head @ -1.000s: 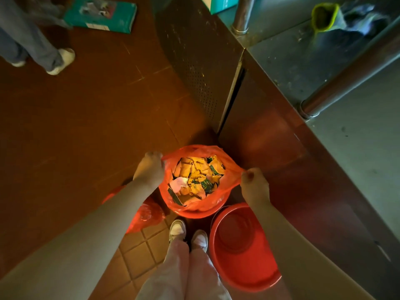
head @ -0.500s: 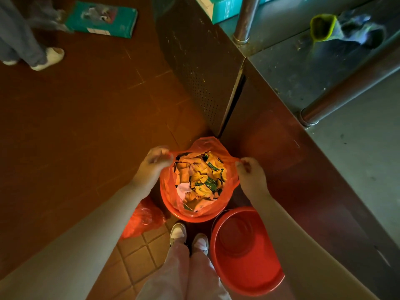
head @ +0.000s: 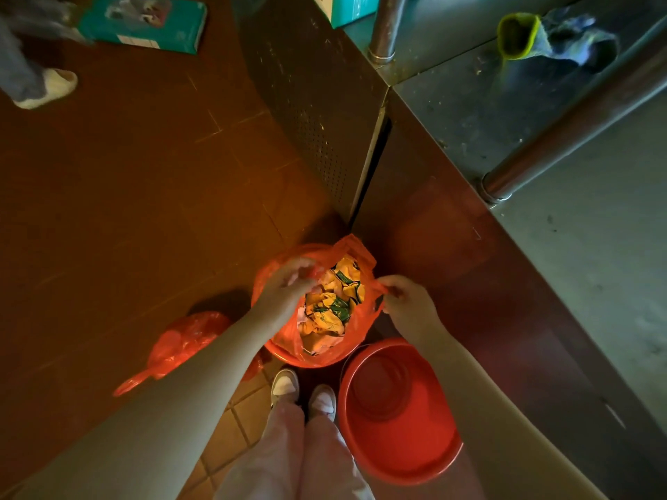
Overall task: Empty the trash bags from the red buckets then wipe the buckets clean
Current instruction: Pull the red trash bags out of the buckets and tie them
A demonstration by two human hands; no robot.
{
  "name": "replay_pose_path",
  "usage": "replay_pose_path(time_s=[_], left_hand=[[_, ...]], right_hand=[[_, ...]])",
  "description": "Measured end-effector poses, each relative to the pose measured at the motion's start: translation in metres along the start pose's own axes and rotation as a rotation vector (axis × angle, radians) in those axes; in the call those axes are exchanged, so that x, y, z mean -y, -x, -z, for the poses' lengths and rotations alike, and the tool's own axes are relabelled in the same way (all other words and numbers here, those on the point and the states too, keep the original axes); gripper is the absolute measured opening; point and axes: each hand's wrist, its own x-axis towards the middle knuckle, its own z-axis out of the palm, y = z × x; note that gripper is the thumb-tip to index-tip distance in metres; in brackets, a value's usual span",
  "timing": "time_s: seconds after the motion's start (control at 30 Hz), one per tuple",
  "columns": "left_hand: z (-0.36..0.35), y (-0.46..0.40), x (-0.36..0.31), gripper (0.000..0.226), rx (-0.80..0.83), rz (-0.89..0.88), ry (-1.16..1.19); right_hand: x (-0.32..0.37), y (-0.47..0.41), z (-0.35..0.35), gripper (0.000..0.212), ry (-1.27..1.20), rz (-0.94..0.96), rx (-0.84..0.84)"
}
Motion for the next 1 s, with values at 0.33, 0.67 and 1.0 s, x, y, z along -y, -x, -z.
replay_pose_path(time_s=[0.33,0.67,1.0], left_hand=[[-0.042,-0.021,0.029,0.090,0.458,-0.022,-0.717],[-0.066,-0.027,0.052,0.063,0.425,-0.139,-0.842],[-0.063,-0.019,0.039,0.032,0.332,0.037,-0.522]], right_hand=[[-0.016,0.018,0.007,0.042,-0.013,0.064,-0.096],[-0.022,0.023,-0.002,0.022,-0.027,0.115,-0.069],[-0.036,0.015,-0.003,0.035,-0.022,0.042,-0.151]])
